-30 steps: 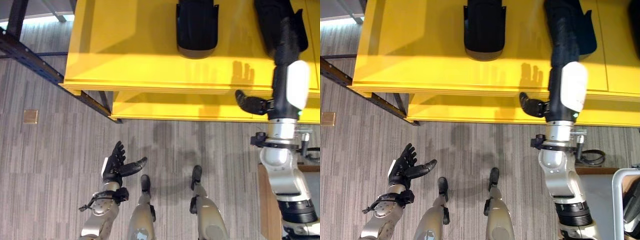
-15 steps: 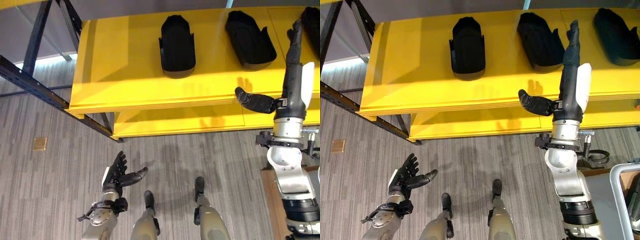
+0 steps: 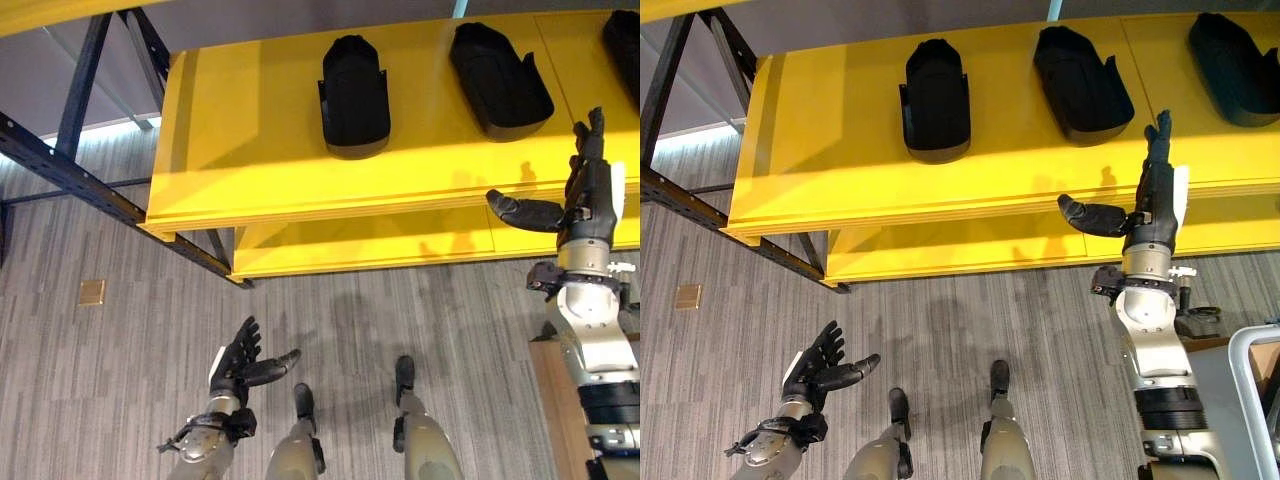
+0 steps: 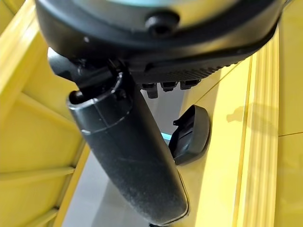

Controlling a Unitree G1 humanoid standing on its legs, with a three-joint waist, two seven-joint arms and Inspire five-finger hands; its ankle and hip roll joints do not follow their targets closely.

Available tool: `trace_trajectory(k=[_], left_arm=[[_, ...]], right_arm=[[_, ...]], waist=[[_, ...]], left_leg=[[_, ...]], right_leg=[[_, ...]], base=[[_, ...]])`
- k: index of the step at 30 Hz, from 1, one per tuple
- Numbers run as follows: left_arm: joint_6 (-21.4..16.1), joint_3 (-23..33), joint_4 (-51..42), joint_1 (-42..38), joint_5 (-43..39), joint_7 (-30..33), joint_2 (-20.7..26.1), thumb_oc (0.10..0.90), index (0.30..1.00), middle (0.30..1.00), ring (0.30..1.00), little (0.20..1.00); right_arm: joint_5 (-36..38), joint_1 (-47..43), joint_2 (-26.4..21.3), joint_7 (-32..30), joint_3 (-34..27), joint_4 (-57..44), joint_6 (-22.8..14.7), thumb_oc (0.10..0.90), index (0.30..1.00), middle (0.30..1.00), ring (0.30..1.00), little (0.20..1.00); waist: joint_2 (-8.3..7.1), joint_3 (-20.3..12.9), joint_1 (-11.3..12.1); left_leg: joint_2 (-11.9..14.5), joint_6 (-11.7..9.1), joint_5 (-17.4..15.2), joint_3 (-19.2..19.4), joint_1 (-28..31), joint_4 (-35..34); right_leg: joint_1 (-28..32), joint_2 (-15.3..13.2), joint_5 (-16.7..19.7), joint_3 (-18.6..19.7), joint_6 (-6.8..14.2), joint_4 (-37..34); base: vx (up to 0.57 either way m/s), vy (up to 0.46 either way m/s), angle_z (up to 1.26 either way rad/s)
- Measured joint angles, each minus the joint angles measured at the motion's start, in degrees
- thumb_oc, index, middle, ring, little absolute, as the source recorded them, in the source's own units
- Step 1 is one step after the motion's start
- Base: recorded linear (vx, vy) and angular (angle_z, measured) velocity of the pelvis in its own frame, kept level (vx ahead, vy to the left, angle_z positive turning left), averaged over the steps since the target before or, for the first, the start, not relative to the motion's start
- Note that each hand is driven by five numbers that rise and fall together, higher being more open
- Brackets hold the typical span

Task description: Move parts from the plastic box to the shelf.

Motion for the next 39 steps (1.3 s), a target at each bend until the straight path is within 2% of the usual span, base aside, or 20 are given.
trace_trajectory(k=[3, 9, 20, 28, 35, 39], left_arm=[[0.0, 0.0, 0.5, -0.3, 0.0, 0.0, 0.1, 0.900, 1.000, 1.000, 1.000, 1.000], [0.0, -1.2, 1.5, -1.6, -0.1, -0.1, 0.1, 0.900, 1.000, 1.000, 1.000, 1.000], [-0.1, -2.2, 1.9, -3.6, -2.2, 0.0, 0.1, 0.900, 1.000, 1.000, 1.000, 1.000], [-0.2, -2.2, 1.9, -6.0, -2.3, 0.1, 1.8, 0.900, 1.000, 1.000, 1.000, 1.000], [-0.4, -2.2, 1.9, -6.6, -2.4, 0.3, 2.3, 0.900, 1.000, 1.000, 1.000, 1.000], [-0.5, -2.3, 1.8, -7.5, -4.5, 0.7, 2.4, 0.900, 1.000, 1.000, 1.000, 1.000]], right_arm=[[1.0, -1.0, -0.8, 0.1, 0.1, 1.5, -0.3, 0.900, 1.000, 1.000, 1.000, 1.000], [4.7, -5.8, -5.0, 0.0, 0.2, 7.2, -0.3, 0.900, 1.000, 1.000, 1.000, 1.000], [7.7, -10.0, -8.7, 0.0, 0.4, 9.8, -0.4, 0.900, 1.000, 1.000, 1.000, 1.000], [8.9, -16.5, -13.1, -0.2, 1.4, 15.1, -0.5, 0.900, 1.000, 1.000, 1.000, 1.000], [9.6, -19.6, -14.9, -0.1, 3.6, 17.5, -0.5, 0.900, 1.000, 1.000, 1.000, 1.000], [11.3, -25.2, -17.8, 0.1, 6.6, 23.5, -0.5, 0.900, 1.000, 1.000, 1.000, 1.000]], waist=[[0.37, 0.0, 0.0], [2.32, 0.3, 0.6], [3.54, 1.6, 1.4], [3.63, 4.0, 1.6], [3.63, 4.3, 2.1], [3.57, 4.3, 3.0]], left_leg=[[0.1, 0.0, 0.0, 0.1, -0.2, 0.0], [0.6, -0.1, 0.1, 0.2, -1.5, 0.0], [0.7, -0.2, 0.2, -0.1, -3.7, 0.0], [0.5, 0.0, 0.7, -0.5, -5.5, 0.1], [0.5, 0.1, 0.7, -0.8, -6.2, 0.1], [0.2, -0.1, 1.1, -1.3, -8.1, 0.1]], right_leg=[[-0.6, 0.0, -0.4, 0.1, 0.0, 0.6], [-2.7, 0.6, -1.3, 0.1, -0.1, 1.9], [-6.2, 0.4, -3.2, 0.1, -0.1, 5.3], [-11.3, -0.3, -6.9, 0.2, -0.4, 12.8], [-15.9, -1.0, -11.8, 0.4, -1.2, 21.4], [-20.6, -1.7, -14.7, 0.5, -2.0, 27.5]], base=[[-0.02, -0.041, -0.02], [0.00, -0.034, -0.01], [0.01, -0.024, 0.00], [0.01, -0.006, 0.02], [0.01, -0.007, 0.03], [0.01, -0.004, 0.07]])
